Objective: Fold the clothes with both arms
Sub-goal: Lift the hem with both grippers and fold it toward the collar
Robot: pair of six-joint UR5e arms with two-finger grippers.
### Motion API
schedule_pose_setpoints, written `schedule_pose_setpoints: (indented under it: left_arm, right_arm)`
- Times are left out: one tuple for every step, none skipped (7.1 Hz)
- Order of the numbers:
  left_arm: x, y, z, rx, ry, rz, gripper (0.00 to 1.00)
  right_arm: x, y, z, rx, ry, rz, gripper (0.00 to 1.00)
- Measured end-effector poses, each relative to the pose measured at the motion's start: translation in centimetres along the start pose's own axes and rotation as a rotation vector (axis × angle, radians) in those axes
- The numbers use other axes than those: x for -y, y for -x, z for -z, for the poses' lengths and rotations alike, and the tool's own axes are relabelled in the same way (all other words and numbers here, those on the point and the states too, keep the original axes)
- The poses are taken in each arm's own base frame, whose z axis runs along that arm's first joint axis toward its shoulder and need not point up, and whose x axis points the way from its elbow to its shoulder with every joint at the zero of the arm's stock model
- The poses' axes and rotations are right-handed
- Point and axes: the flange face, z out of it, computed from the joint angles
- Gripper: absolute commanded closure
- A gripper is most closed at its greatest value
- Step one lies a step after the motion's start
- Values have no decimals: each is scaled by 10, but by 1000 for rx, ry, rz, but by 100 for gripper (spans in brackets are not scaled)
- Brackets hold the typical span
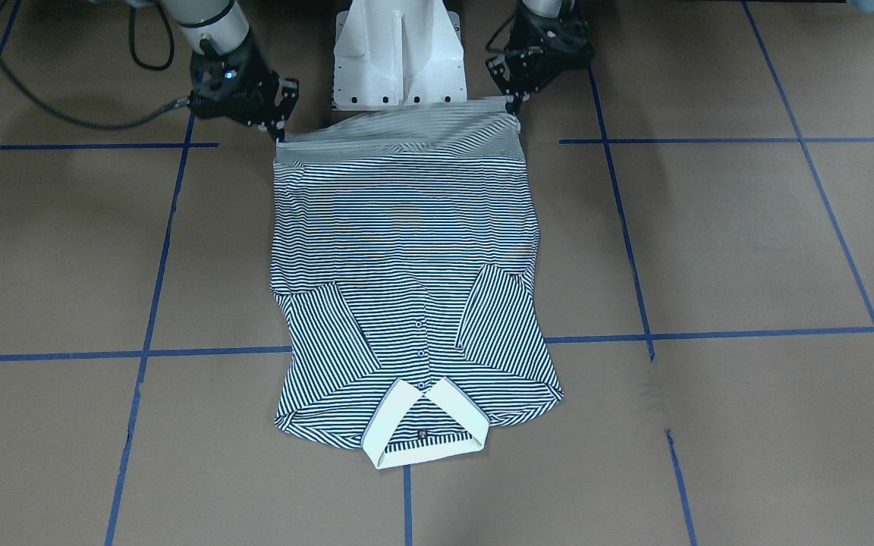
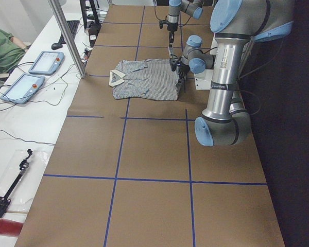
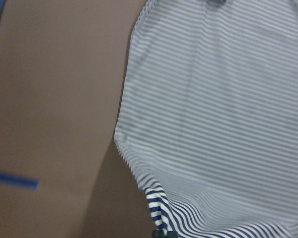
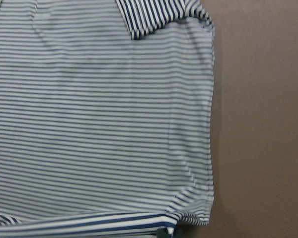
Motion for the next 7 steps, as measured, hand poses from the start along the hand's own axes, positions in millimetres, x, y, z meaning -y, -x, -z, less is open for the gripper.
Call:
schedule_pose_setpoints:
  left_arm:
    - [36, -4, -8, 13, -57, 4, 100]
    - [71, -2, -13, 34, -108, -8, 100]
    - [103, 1, -14, 52, -150, -17, 100]
    - [136, -2, -16, 67, -183, -18, 100]
    - [170, -10, -26, 69, -210, -7, 100]
    - [201, -15, -45, 51, -238, 6, 100]
    - [227, -13, -67, 28, -262, 17, 100]
  right_arm:
    - [38, -10, 0, -28, -44, 40, 100]
    - [75, -17, -3, -56, -75, 57, 100]
    - [106, -17, -5, -73, -97, 56, 100]
    - [135, -16, -9, -75, -123, 47, 100]
    - [163, -20, -20, -58, -157, 42, 100]
    - [193, -24, -37, -40, -189, 37, 100]
    - [222, -22, -52, -36, -206, 30, 100]
